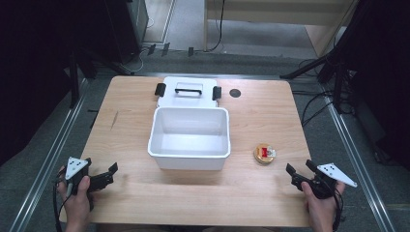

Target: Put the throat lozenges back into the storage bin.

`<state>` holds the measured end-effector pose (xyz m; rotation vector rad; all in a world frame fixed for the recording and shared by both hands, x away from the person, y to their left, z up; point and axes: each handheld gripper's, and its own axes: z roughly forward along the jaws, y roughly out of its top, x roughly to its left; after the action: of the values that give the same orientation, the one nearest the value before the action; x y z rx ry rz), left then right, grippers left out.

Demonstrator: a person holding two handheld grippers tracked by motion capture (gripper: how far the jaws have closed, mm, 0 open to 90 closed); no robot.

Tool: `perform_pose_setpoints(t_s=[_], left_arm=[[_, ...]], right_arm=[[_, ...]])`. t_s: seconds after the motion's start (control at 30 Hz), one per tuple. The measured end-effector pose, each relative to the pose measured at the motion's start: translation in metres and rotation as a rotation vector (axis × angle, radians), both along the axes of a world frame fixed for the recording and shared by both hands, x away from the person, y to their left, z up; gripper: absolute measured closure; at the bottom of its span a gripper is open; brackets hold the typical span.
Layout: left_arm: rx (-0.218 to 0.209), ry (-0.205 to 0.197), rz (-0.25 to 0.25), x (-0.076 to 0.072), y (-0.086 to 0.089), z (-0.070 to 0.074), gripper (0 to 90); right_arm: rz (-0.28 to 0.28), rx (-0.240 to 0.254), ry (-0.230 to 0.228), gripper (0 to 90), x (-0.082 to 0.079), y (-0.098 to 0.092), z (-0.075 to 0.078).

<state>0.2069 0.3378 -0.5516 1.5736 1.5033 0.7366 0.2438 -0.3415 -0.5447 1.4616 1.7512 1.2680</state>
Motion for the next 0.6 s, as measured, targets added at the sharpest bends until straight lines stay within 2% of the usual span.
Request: perform_pose_setpoints(t_s=[0.13,0.2,0.33,0.4,0.47,0.5,0.53,0.6], left_arm=[[-0.024,-0.017,0.0,0.0,0.002,0.0,0.0],[-0.041,-0.022,0.007,-0.001,0.004,0.0,0.0],[-0.029,-0.018,0.009,0.0,0.003,0.0,0.0],[-0.022,-0.019,0.007,0.0,0.002,0.0,0.0],[-0.023,-0.018,0.009,0.0,0.002,0.0,0.0],[-0.024,-0.017,0.01,0.0,0.003,0.0,0.0],[-0.033,-0.016,0.011,0.0,0.003,0.0,0.0],[-0.036,-0.015,0.011,0.001,0.004,0.0,0.0]], right_arm=[[-0.007,-0.01,0.001,16.4,0.0,0.0,0.0],[-0.015,-0.046,0.008,18.4,-0.001,0.001,0.002],[0.001,-0.043,0.033,18.0,-0.003,0.002,0.004],[0.035,-0.097,0.075,17.6,-0.002,0.007,0.005],[0.048,-0.166,0.09,17.2,-0.002,0.013,0.007],[0.048,-0.166,0.09,17.2,-0.002,0.013,0.007],[0.072,-0.199,0.11,17.1,0.0,0.02,0.01],[0.08,-0.21,0.122,17.1,0.001,0.022,0.012]])
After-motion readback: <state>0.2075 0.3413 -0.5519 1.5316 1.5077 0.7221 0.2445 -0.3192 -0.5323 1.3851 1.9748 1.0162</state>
